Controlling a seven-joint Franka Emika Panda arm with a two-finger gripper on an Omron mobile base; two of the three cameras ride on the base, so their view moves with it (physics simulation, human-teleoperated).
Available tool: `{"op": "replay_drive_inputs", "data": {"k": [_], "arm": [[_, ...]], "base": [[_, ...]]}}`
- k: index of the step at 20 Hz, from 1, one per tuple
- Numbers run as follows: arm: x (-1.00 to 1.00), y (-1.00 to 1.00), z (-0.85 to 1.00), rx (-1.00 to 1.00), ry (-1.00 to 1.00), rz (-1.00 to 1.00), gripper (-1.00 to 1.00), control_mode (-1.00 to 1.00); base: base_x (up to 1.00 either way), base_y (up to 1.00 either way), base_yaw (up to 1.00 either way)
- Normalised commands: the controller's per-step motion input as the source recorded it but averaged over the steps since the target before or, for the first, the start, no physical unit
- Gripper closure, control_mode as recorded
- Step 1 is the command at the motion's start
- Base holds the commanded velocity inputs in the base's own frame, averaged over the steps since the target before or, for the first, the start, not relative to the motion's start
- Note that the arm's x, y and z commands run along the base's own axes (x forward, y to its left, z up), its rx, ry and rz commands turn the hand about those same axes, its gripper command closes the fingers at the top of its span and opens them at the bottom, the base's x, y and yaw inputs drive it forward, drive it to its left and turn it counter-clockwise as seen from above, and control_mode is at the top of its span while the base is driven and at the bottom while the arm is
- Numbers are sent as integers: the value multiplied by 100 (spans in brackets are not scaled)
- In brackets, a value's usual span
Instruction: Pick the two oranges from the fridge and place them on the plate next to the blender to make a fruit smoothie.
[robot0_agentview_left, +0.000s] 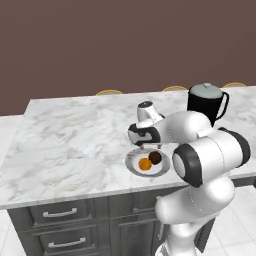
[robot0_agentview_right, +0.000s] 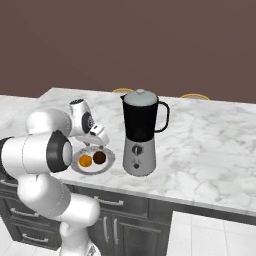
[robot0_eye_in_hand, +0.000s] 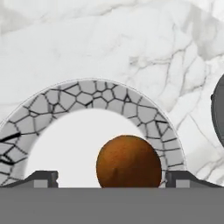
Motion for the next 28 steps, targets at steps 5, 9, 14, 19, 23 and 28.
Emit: {"op": "replay_drive_inputs", "data": {"k": [5,9,14,19,23,28], "arm": [[-70,3,39,0,-24,-1,-100,-100],[-100,5,58,0,-46,0,-100,-100],[-100,3,74,0,-45,0,-100,-100],[-100,0,95,0,-46,0,-100,-100],[-100,0,100,0,-49,0,-100,-100],[-100,0,100,2,-34,0,-100,-100]], "base": [[0,0,0],[0,0,0],[0,0,0],[0,0,0],[0,0,0],[0,0,0]]}}
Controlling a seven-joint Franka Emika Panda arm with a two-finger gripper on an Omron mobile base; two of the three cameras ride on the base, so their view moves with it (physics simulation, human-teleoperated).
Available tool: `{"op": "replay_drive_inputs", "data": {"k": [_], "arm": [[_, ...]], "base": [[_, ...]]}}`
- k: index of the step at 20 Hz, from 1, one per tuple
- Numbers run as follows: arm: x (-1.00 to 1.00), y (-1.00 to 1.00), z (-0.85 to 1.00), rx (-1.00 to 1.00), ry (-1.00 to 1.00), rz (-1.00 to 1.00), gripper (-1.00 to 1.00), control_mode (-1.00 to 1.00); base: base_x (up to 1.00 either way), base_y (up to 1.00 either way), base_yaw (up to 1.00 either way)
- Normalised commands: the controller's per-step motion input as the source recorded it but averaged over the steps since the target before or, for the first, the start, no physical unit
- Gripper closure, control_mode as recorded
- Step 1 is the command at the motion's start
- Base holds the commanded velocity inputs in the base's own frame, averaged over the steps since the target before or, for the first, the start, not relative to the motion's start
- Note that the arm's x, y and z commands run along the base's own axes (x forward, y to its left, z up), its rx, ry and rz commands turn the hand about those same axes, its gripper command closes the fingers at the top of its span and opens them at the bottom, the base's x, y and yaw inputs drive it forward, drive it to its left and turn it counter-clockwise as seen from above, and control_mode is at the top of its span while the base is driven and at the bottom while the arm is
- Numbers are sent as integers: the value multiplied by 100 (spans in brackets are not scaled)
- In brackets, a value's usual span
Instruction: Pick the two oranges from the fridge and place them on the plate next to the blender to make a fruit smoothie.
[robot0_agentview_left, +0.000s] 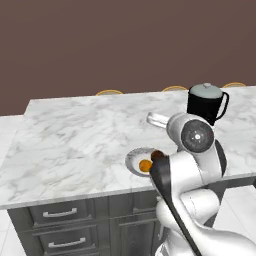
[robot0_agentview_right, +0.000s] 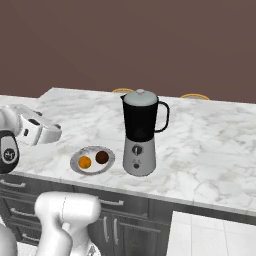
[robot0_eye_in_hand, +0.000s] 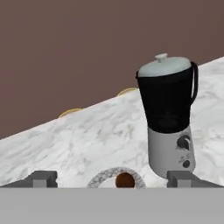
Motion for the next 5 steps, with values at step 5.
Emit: {"op": "replay_drive_inputs", "data": {"k": [5], "arm": [[-59,0,45,2,-19,-1,-100,-100]], "base": [[0,0,0]]}}
